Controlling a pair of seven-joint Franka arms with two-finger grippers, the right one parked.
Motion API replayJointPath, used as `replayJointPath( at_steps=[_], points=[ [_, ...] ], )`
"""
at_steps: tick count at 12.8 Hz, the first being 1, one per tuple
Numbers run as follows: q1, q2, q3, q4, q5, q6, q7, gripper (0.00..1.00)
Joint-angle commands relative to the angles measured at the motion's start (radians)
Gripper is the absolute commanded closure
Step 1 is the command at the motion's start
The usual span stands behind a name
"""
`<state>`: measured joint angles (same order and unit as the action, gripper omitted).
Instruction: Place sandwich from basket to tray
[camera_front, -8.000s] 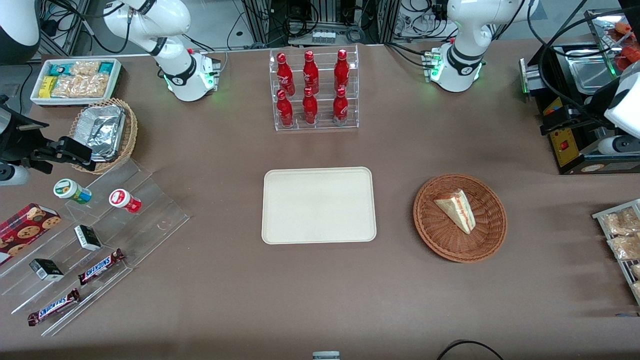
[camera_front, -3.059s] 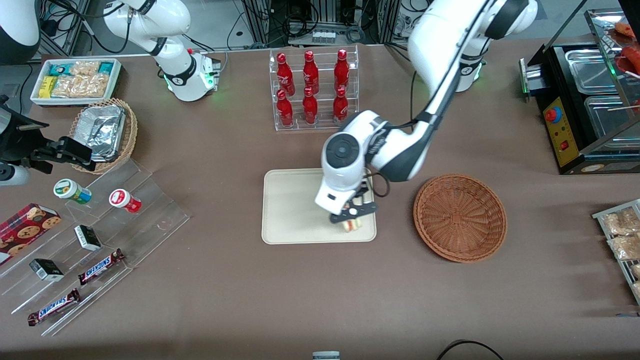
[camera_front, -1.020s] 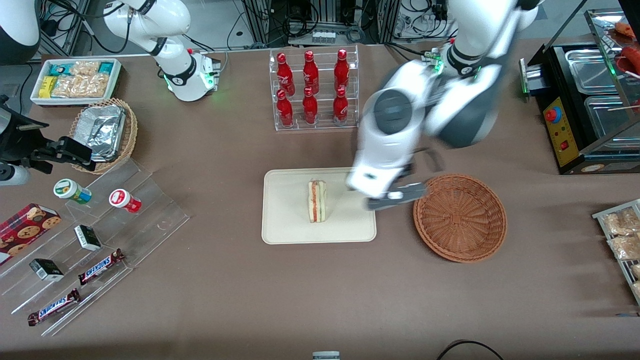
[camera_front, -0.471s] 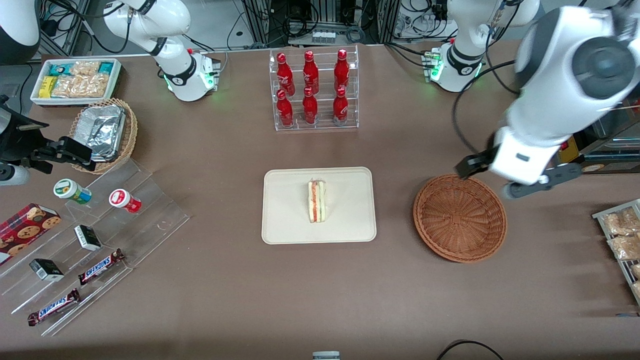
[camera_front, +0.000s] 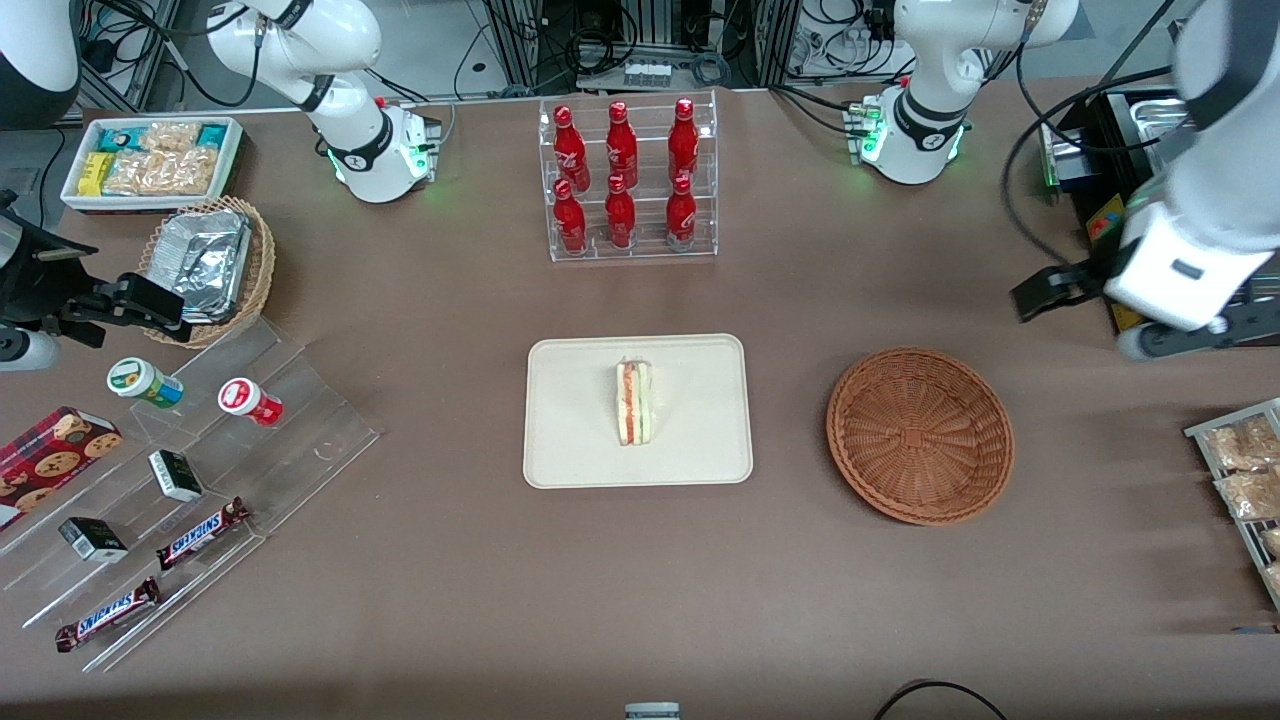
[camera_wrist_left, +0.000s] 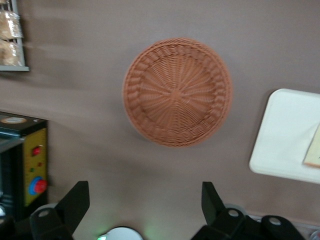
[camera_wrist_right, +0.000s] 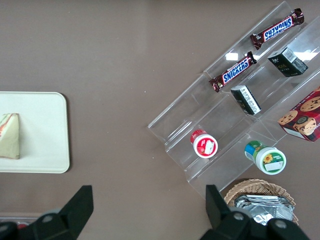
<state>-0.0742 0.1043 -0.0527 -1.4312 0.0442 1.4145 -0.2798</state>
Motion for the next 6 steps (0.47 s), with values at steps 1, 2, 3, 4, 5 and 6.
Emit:
replayJointPath(
  at_steps=[1, 2, 3, 4, 5, 6],
  points=[
    [0.063, -0.058, -0.01, -0.04, -0.013, -0.023, 0.108, 0.01],
    [0.079, -0.075, -0.01, -0.061, -0.015, -0.02, 0.123, 0.01],
    [0.092, -0.09, -0.01, -0.081, -0.021, -0.014, 0.138, 0.01],
    [0.097, -0.095, -0.01, -0.092, -0.029, -0.009, 0.149, 0.01],
    [0.1, -0.094, -0.01, -0.089, -0.035, -0.006, 0.152, 0.01],
    [0.094, -0.083, -0.01, -0.083, -0.043, 0.007, 0.157, 0.01]
  ],
)
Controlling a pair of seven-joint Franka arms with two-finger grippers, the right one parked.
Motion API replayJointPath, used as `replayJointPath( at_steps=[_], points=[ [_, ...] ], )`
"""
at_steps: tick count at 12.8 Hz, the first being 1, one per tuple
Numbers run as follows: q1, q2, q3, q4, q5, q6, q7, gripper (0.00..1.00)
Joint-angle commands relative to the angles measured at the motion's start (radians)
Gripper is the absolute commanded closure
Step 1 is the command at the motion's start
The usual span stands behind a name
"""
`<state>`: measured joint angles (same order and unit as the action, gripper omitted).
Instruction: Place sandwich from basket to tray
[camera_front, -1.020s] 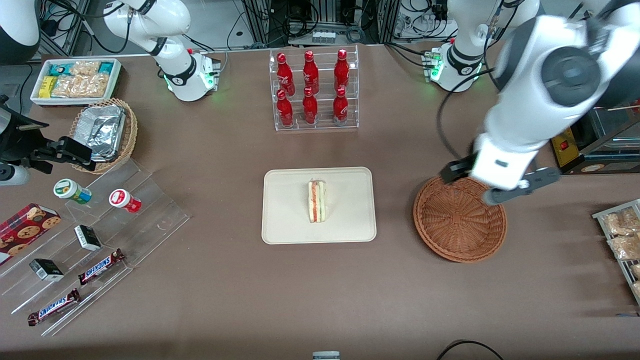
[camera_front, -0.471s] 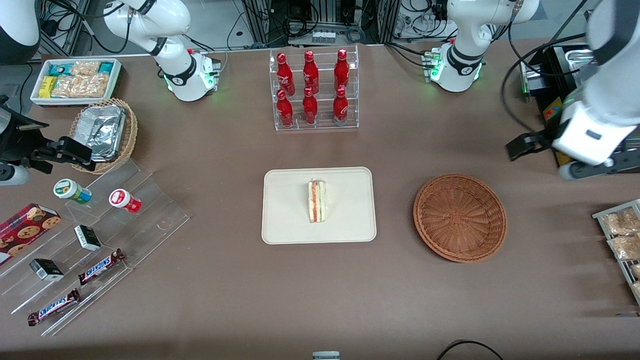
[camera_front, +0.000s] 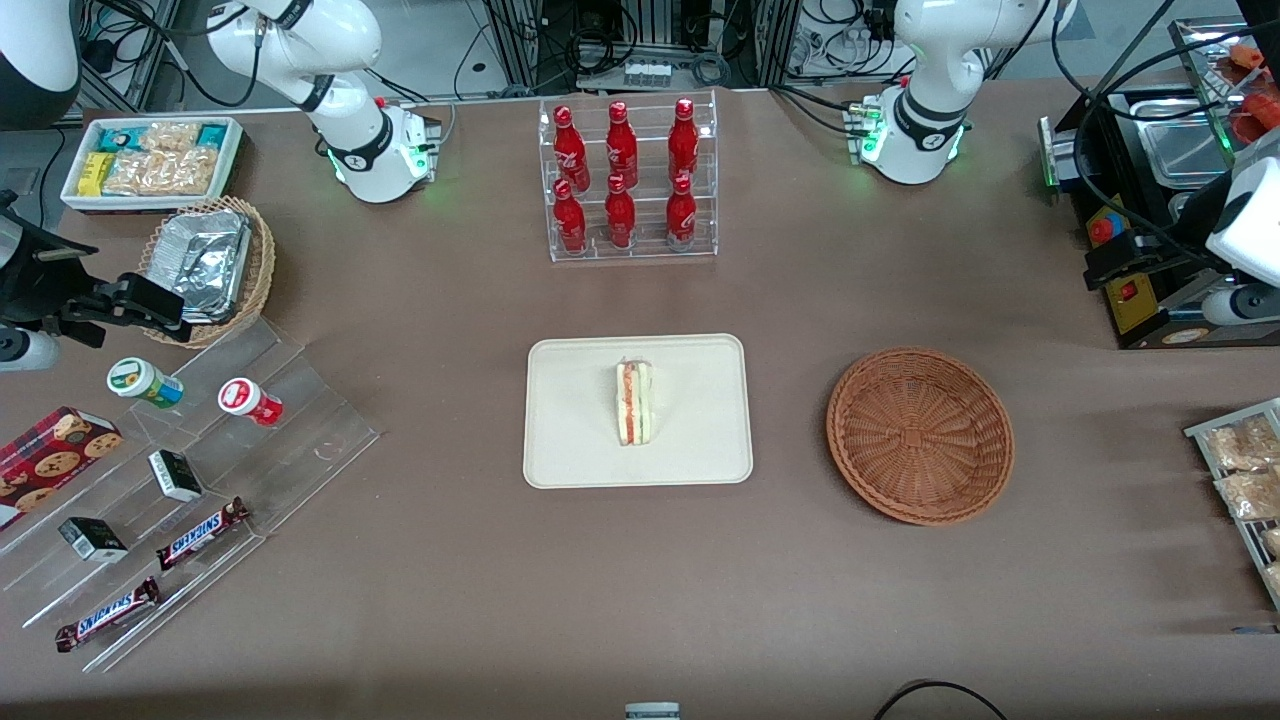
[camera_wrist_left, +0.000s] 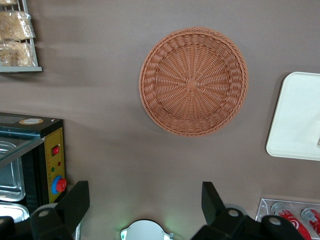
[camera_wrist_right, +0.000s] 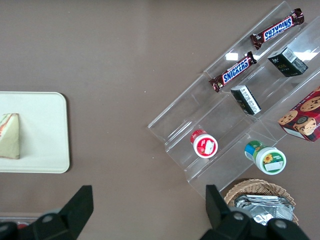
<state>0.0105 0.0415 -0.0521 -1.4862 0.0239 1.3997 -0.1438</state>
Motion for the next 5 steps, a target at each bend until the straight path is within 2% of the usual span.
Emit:
replayJointPath(
  at_steps=[1, 5],
  points=[
    [0.002, 0.001, -0.011, -0.01, -0.022, 0.033, 0.02, 0.01],
    [-0.014, 0.008, -0.011, -0.003, -0.022, 0.032, 0.02, 0.01]
  ],
)
